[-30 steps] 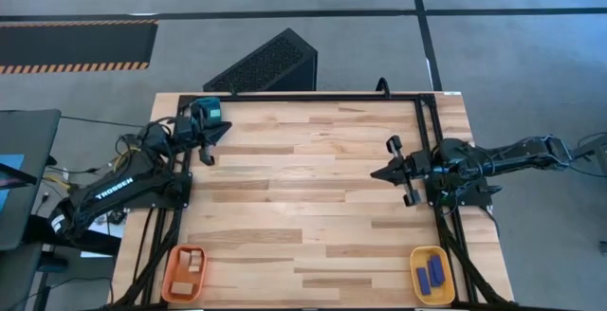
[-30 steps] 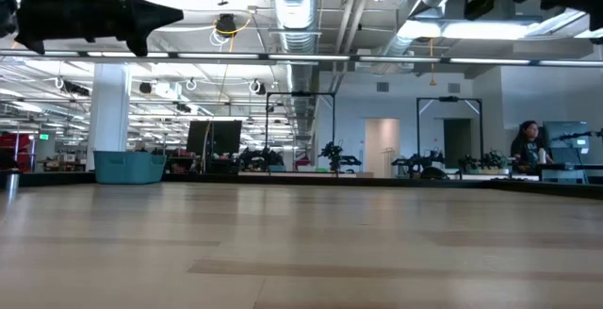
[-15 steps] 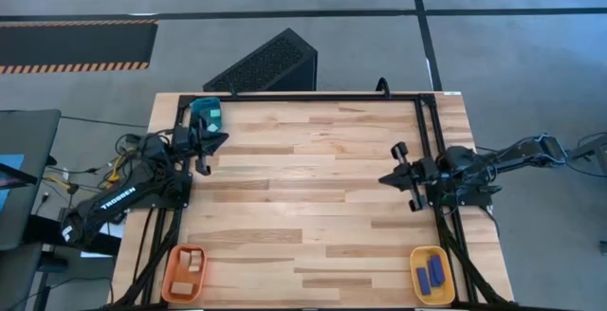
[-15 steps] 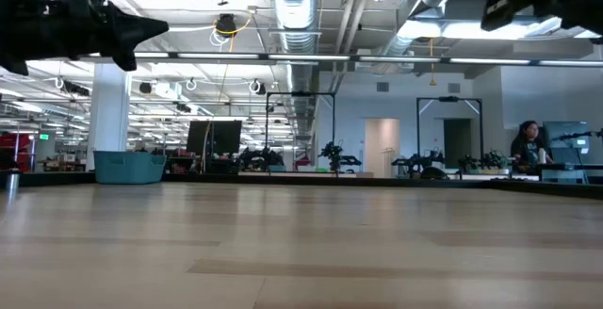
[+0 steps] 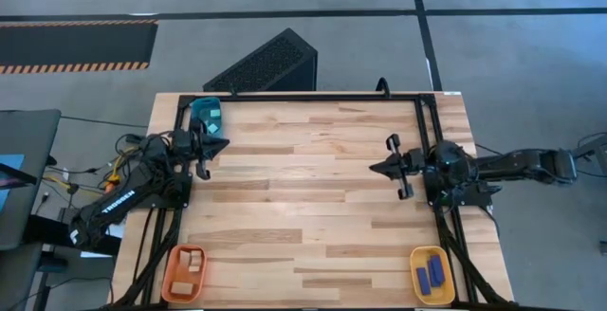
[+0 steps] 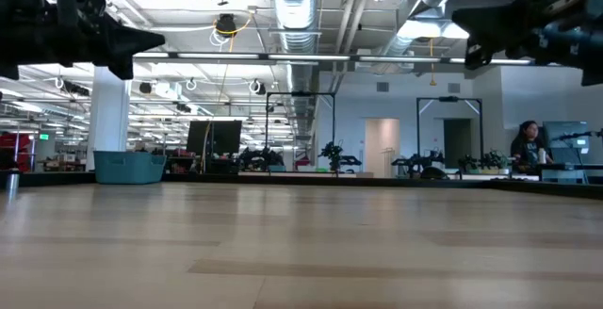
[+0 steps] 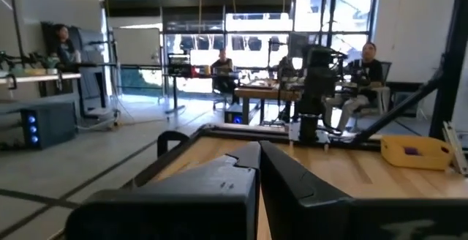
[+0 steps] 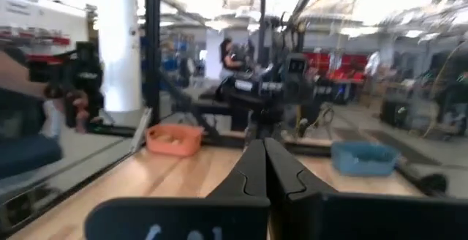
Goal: Sort & place blocks by color
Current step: Return to Home Position
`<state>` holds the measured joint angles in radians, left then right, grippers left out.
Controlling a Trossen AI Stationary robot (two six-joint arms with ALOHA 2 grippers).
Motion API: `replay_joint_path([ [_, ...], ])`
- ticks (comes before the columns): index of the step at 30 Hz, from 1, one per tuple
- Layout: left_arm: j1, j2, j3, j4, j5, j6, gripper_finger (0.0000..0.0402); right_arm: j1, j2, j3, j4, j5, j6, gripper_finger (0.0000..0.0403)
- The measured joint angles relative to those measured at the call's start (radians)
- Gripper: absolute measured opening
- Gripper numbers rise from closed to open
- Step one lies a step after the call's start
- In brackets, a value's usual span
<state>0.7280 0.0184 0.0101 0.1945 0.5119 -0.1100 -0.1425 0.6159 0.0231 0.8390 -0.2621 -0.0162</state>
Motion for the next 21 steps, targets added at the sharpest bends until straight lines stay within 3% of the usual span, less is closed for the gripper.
replay_joint_path([
  [7,0.000,-0.017,0.010,0.016,0.062,-0.019,0.0000,-0.152,-0.066,-0.010,0.033,-0.247,0.162,0.0002],
  [13,0.000,-0.017,0.022,0.001,0.089,0.021,0.0000,-0.153,-0.225,-0.012,-0.040,-0.263,0.191,0.0001],
  [18,0.003,-0.017,0.022,-0.005,0.101,0.003,0.0000,-0.113,-0.343,-0.012,-0.219,-0.240,0.160,0.0001],
  [21,0.012,-0.017,0.025,-0.004,0.160,-0.031,0.0000,-0.093,-0.416,-0.012,-0.299,-0.234,0.143,0.0001],
])
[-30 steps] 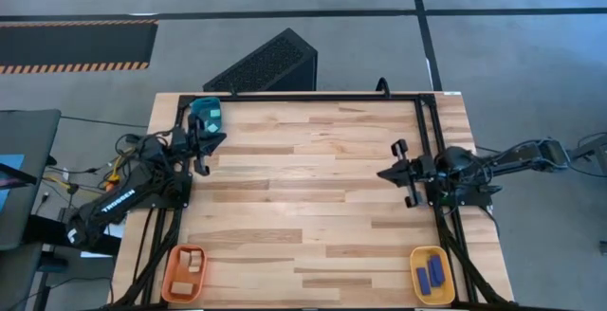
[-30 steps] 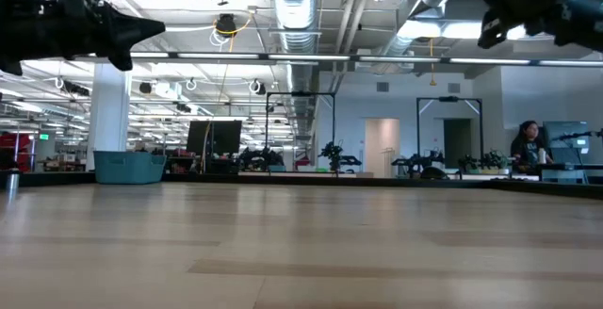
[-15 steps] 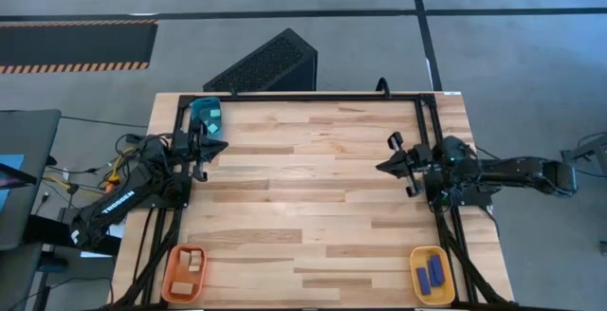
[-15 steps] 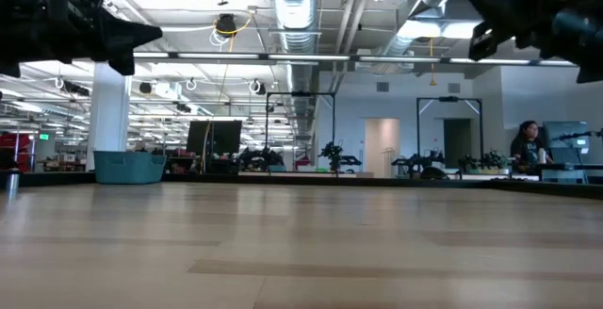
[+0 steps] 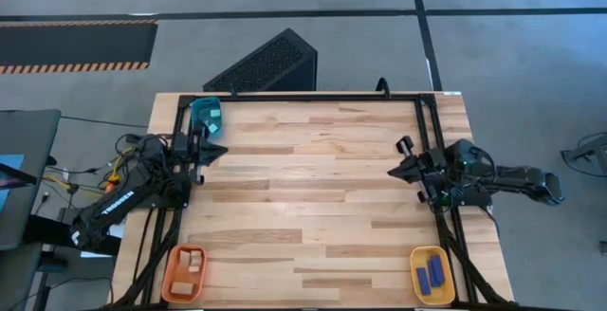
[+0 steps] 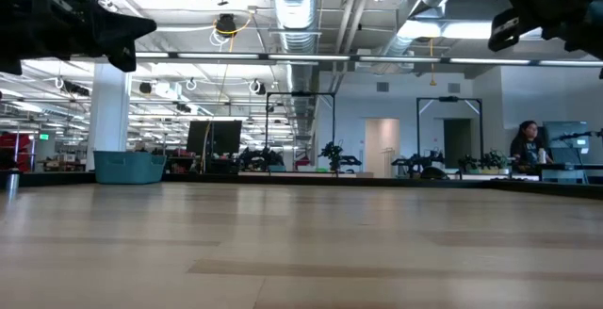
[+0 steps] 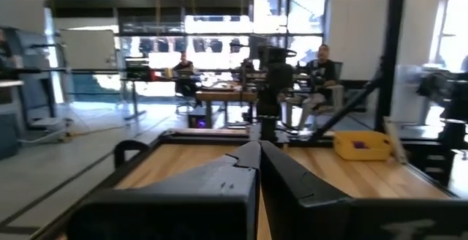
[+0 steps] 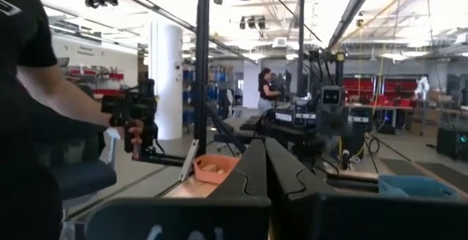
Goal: Sort & place blocks by color
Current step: Return to Home Position
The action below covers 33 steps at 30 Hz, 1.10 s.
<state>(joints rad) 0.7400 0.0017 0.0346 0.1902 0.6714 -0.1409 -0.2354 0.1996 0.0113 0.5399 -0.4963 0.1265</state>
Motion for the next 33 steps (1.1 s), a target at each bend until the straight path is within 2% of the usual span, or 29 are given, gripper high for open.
replay_joint_path([
  [7,0.012,0.000,-0.004,-0.010,0.050,0.009,0.0000,0.021,-0.201,0.000,-0.188,0.004,0.020,0.0001],
  [9,0.005,0.000,-0.023,-0.010,0.050,0.002,0.0000,0.026,-0.197,0.000,-0.233,0.015,0.020,0.0000],
  [12,-0.019,0.006,-0.023,-0.042,0.030,0.003,0.0000,0.046,-0.194,0.000,-0.274,0.098,-0.030,0.0001],
  [16,-0.062,0.003,-0.024,-0.042,-0.059,0.020,0.0000,0.094,-0.194,0.000,-0.315,0.263,-0.104,0.0002],
  [20,-0.128,0.003,-0.024,-0.095,-0.153,0.056,0.0000,0.141,-0.193,0.000,-0.363,0.352,-0.137,0.0002],
  [24,-0.200,0.003,-0.025,-0.105,-0.255,0.083,0.0000,0.177,-0.193,0.000,-0.457,0.402,-0.152,0.0006],
  [29,-0.269,0.003,-0.025,-0.106,-0.287,0.075,0.0000,0.188,-0.194,0.000,-0.482,0.420,-0.154,0.0017],
  [33,-0.282,0.004,-0.026,-0.109,-0.344,0.050,0.0000,0.179,-0.194,0.002,-0.515,0.458,-0.145,0.0020],
])
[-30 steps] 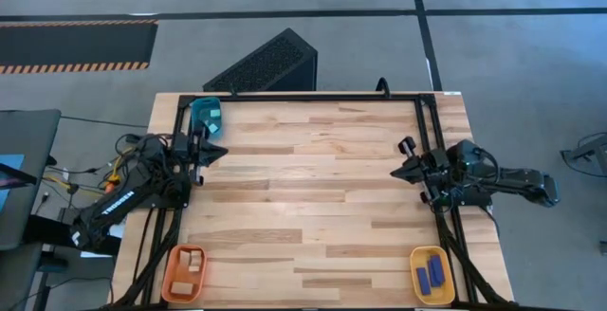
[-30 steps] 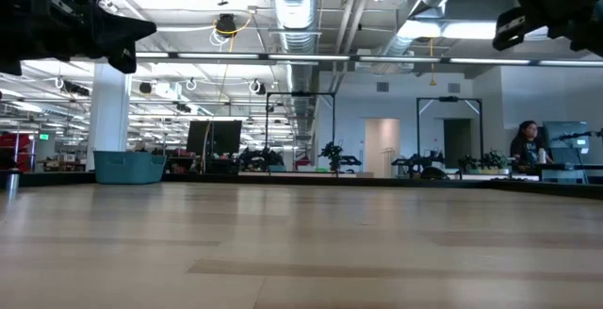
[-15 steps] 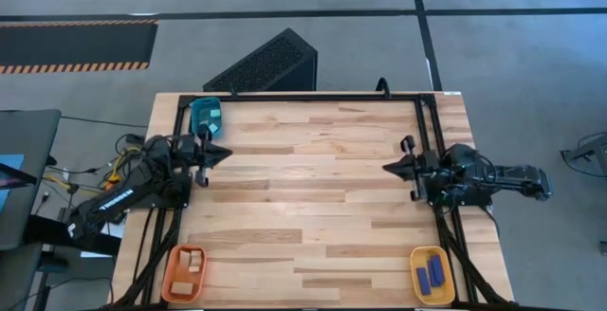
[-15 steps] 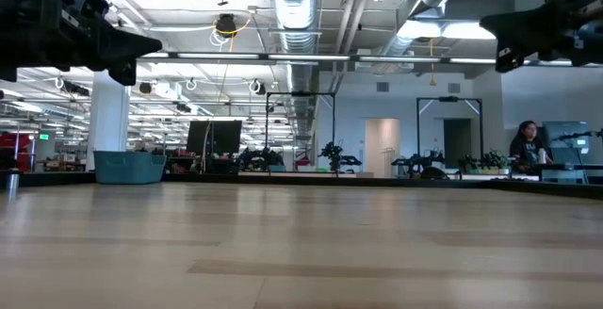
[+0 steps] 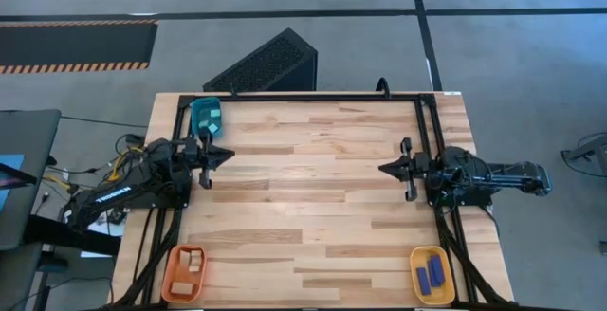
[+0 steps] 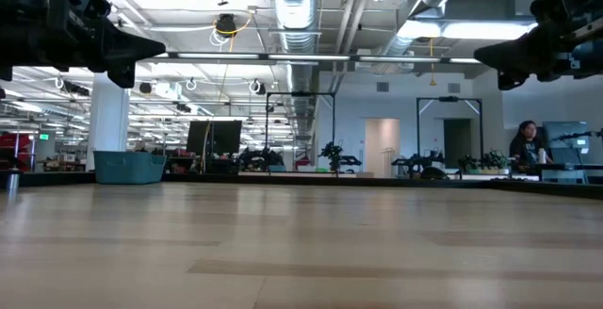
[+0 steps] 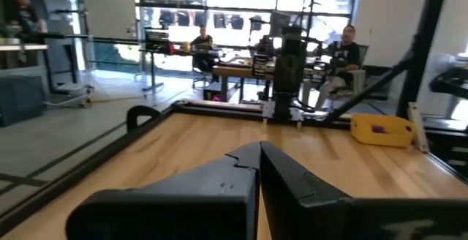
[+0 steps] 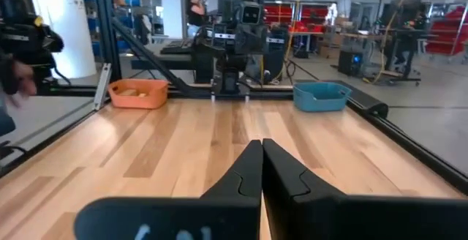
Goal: Sort & place blocks by color
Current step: Return to Home Position
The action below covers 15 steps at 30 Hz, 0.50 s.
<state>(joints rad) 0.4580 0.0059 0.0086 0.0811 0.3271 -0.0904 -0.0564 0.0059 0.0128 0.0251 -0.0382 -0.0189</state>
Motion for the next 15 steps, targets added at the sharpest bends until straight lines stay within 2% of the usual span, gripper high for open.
replay_joint_path([
  [15,0.000,0.000,-0.001,-0.002,-0.025,-0.002,0.0000,-0.006,0.010,0.001,-0.016,0.011,0.000,0.0024],
])
